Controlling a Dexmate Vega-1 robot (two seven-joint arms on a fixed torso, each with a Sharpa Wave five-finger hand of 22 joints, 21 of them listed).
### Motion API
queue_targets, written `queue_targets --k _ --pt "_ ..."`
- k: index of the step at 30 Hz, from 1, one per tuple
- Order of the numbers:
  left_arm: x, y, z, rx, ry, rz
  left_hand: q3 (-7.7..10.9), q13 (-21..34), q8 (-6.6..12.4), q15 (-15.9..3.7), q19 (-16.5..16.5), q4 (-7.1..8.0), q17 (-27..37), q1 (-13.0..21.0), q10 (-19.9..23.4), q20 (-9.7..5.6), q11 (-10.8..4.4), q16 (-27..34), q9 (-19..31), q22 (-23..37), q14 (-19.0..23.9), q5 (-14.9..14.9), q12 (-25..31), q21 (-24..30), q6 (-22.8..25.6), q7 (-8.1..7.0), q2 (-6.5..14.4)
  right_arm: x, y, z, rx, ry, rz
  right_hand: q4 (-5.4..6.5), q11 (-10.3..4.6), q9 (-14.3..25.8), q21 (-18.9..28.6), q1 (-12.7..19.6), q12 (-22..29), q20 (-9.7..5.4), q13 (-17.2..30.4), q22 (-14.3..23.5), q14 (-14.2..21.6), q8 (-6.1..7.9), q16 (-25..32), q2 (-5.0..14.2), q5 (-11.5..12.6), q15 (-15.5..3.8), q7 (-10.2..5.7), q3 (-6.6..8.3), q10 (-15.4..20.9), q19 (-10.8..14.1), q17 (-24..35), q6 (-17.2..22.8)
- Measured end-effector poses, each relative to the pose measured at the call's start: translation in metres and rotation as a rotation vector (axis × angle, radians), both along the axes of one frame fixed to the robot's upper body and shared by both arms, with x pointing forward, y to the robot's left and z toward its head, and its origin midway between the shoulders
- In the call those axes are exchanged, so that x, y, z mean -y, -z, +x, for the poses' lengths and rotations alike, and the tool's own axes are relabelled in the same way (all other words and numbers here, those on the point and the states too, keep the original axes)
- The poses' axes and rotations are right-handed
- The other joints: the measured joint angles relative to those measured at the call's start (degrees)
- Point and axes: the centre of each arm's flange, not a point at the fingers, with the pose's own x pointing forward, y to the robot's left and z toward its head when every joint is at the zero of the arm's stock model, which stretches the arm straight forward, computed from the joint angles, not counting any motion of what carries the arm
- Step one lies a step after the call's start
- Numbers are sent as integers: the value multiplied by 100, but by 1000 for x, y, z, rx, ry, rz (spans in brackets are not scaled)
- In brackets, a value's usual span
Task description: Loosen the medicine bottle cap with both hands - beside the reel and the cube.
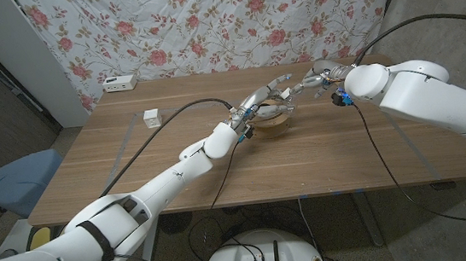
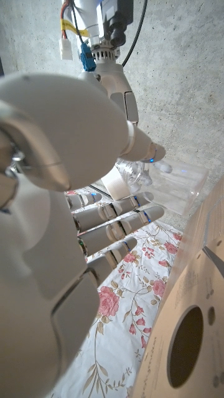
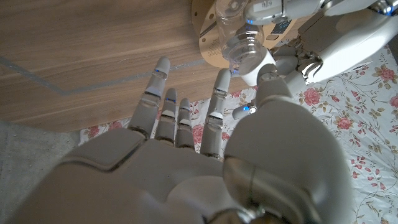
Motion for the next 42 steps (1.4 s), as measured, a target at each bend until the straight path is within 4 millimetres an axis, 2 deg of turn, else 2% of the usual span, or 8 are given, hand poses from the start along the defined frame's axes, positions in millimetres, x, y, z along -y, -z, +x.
queue_targets --k 10,21,26,32,41,42 --pt "0 -1 -1 2 1 1 -1 1 0 0 0 -1 0 -9 -1 0 -1 0 0 0 0 19 -2 0 0 0 9 1 -2 -3 1 2 -3 42 13 17 0 -130 -22 29 0 0 -74 -45 -22 -35 -23 -14 52 -42 -75 -29 0 -195" --pt "-1 -2 1 -1 -4 8 -8 1 0 0 0 -8 0 -9 -2 0 -2 0 0 0 0 19 -12 0 0 0 9 4 -5 -6 7 7 -8 134 22 44 -22 -411 -41 7 0 0 -300 -253 -66 -90 -44 -8 223 -134 -329 -214 0 -698" --pt "-1 -3 1 -1 -5 9 -8 0 0 0 0 -8 0 -9 12 0 12 0 0 0 0 19 -25 0 0 0 9 4 -6 -6 16 3 -5 166 1 43 -22 -544 -41 29 11 0 -317 -297 -66 -121 -44 -11 256 -167 -349 -235 0 -808" --pt "-1 -3 2 -1 -6 10 -9 -1 0 0 0 -8 0 -9 12 0 12 0 0 0 0 18 0 0 0 0 9 4 -4 -7 32 -2 7 245 -4 -6 -22 -756 -41 27 15 0 -379 -435 -65 -180 -44 -11 357 -246 -417 -274 0 -991" --pt "-2 -4 2 -1 -8 12 -15 -4 0 0 0 -15 0 -9 12 0 12 0 0 0 0 16 1 0 0 0 9 1 -4 -7 54 -15 19 265 20 -76 -22 -914 -41 17 15 0 -430 -561 -65 -234 -56 -22 429 -315 -513 -284 0 -1186" --pt "-2 -4 2 -1 -6 13 -14 -4 0 0 0 -14 0 -9 12 0 12 0 0 0 0 13 1 0 0 0 9 0 1 -4 45 -17 28 267 5 -79 -22 -936 -41 17 15 0 -472 -590 -65 -255 -65 -17 449 -318 -528 -284 0 -1207"
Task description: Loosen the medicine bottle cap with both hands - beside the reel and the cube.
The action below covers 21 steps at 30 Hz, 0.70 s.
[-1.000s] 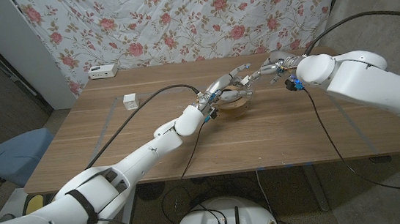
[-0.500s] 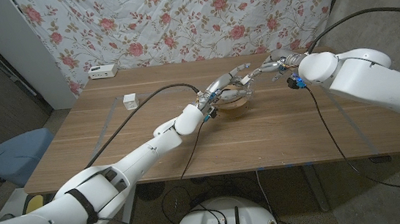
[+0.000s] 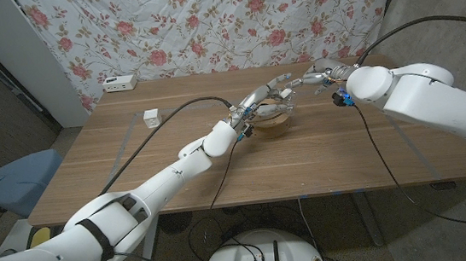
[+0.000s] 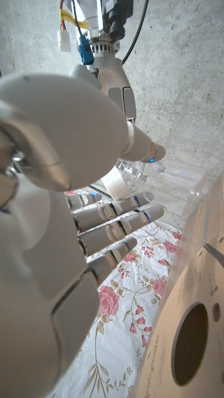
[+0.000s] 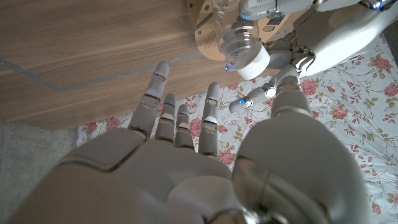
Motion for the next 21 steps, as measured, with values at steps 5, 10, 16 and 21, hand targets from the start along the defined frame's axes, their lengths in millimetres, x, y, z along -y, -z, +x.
queue_targets --k 5,10,16,21 --pt "0 -1 1 1 1 0 11 0 0 0 0 10 0 -1 0 0 0 0 0 0 0 -6 -1 0 0 0 1 -1 1 1 3 -4 5 -17 -14 -26 0 -45 0 -3 0 0 -36 -95 0 -45 0 -7 20 -17 -77 -59 0 -142" --pt "0 -1 1 0 2 1 10 1 0 0 0 10 0 -1 0 0 0 0 0 0 0 -7 -7 0 0 0 1 -3 3 3 2 -9 5 -33 -4 -53 0 -44 0 -3 0 0 -90 -131 0 -44 0 -15 42 -33 -149 -59 0 -246" --pt "0 -1 2 -1 2 2 10 4 0 0 0 10 0 -1 -1 0 -1 0 0 0 0 -9 -12 0 0 0 1 -6 5 6 2 -12 5 -72 -14 -53 0 -42 0 -9 -1 0 -152 -191 0 -43 0 -15 41 -7 -221 -115 -9 -307" --pt "1 -1 2 -1 3 2 10 5 0 0 0 10 0 1 -1 0 -2 0 0 0 0 -11 -26 0 0 0 -1 -8 7 9 3 -15 3 -96 -14 -52 0 21 0 1 -1 0 -152 -196 0 -31 0 -15 41 17 -220 -124 -14 -306"
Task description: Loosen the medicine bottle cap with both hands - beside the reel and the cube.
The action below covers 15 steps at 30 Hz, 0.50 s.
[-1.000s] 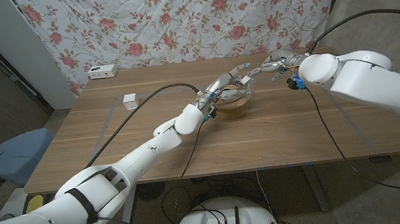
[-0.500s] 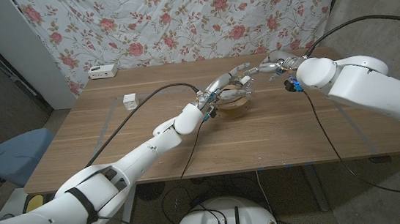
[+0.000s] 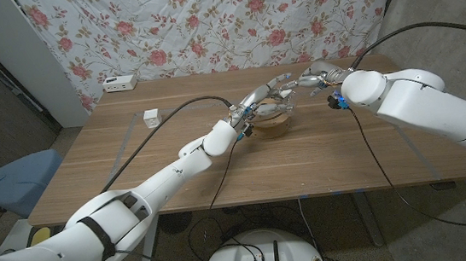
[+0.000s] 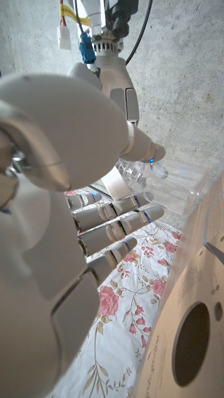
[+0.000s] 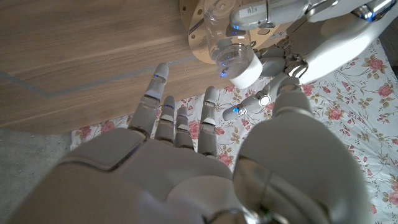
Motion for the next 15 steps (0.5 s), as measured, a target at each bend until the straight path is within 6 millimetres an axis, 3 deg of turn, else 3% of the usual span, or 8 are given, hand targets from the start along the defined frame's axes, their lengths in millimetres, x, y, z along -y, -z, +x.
queue_targets --k 15 --pt "0 0 0 0 0 -1 7 -1 0 0 0 7 0 1 -8 0 -8 0 0 0 0 6 25 0 0 0 -1 -7 3 6 2 -1 -18 -127 29 -27 0 203 0 0 0 0 1 0 0 38 0 0 -54 79 -29 0 0 55"
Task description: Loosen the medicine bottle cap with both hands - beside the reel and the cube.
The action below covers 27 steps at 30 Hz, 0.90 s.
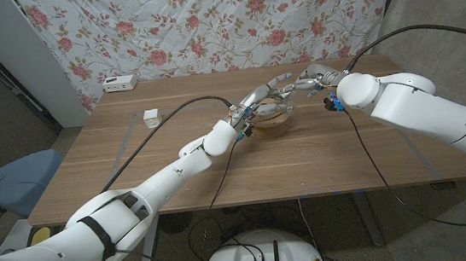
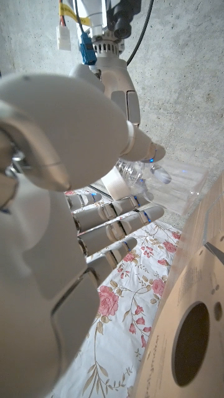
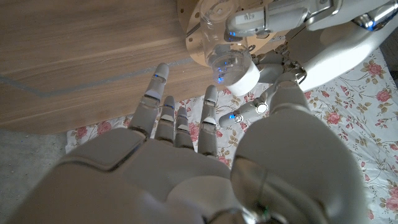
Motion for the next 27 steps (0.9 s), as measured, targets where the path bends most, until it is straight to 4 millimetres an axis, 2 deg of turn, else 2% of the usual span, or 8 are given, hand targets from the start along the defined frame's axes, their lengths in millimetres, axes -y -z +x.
queue_targets --k 7,27 --pt "0 0 0 1 1 -1 0 -2 0 0 0 0 0 0 22 0 22 0 0 0 0 11 -2 0 0 0 0 -2 1 2 2 7 -8 -23 0 0 0 91 23 0 0 0 0 0 0 14 0 0 -40 23 0 0 0 40" --pt "0 1 -1 -1 -2 -3 -2 -4 0 0 0 -2 0 -1 22 0 21 0 0 0 0 9 -7 0 0 0 1 -6 3 7 -1 23 -19 -132 -1 34 30 423 46 -12 28 0 44 178 28 104 0 0 -154 132 45 99 1 402"
